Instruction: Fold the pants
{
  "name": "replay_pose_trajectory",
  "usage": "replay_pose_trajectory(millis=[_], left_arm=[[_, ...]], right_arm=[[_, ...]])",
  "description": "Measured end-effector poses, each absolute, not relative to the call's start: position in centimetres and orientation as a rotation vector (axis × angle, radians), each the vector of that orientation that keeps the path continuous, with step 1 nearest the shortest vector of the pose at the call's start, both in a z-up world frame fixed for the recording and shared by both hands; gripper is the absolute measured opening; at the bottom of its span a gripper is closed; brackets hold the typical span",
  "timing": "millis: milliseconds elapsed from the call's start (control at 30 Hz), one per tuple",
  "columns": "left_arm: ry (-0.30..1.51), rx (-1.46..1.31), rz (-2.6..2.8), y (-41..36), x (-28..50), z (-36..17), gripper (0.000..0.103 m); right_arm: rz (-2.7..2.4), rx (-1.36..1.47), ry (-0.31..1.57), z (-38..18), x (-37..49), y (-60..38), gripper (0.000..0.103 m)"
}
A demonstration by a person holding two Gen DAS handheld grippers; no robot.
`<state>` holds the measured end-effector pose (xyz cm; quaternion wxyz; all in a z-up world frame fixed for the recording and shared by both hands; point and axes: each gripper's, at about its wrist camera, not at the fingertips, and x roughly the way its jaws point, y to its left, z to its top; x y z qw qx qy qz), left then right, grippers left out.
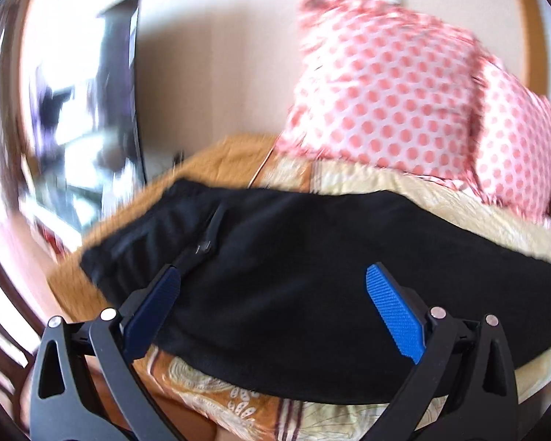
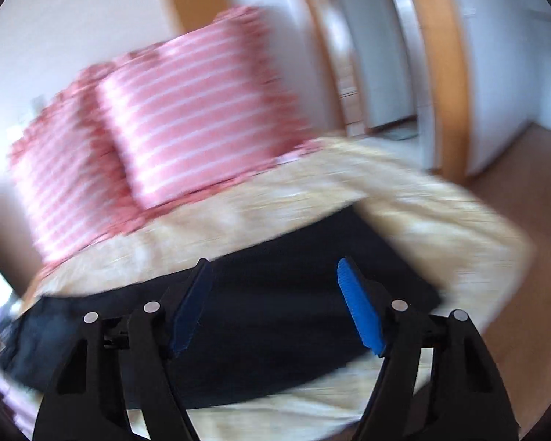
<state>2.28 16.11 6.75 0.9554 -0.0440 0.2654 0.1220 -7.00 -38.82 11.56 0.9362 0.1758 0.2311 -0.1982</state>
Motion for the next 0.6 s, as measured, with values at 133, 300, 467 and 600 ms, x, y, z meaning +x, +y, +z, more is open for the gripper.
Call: replay_pose_trajectory(millis=[133,300,467,600], left_arm=[[0.543,-0.021,0.16,13.3,2.6,6.9,0.101],[0.584,-0.02,0.114,11.6,3.7,5.4,0.101],[0.616,-0.047,0.089,11.4,4.0,4.3,0.101],[0.627,-0.053,0.081,11.6,3.7,3.8,0.101]], right_arm=[[-0.086,0.314,0.573,10.9,0.6,-31.8,0.073],[0.176,0.263,0.7,9.2,7.6,-24.0,0.073],[0.29,0.19,0.859,7.1,12.6,-19.0,0.073],[0.287,0.128,0.957,5.2,14.6,-17.4,0.073]])
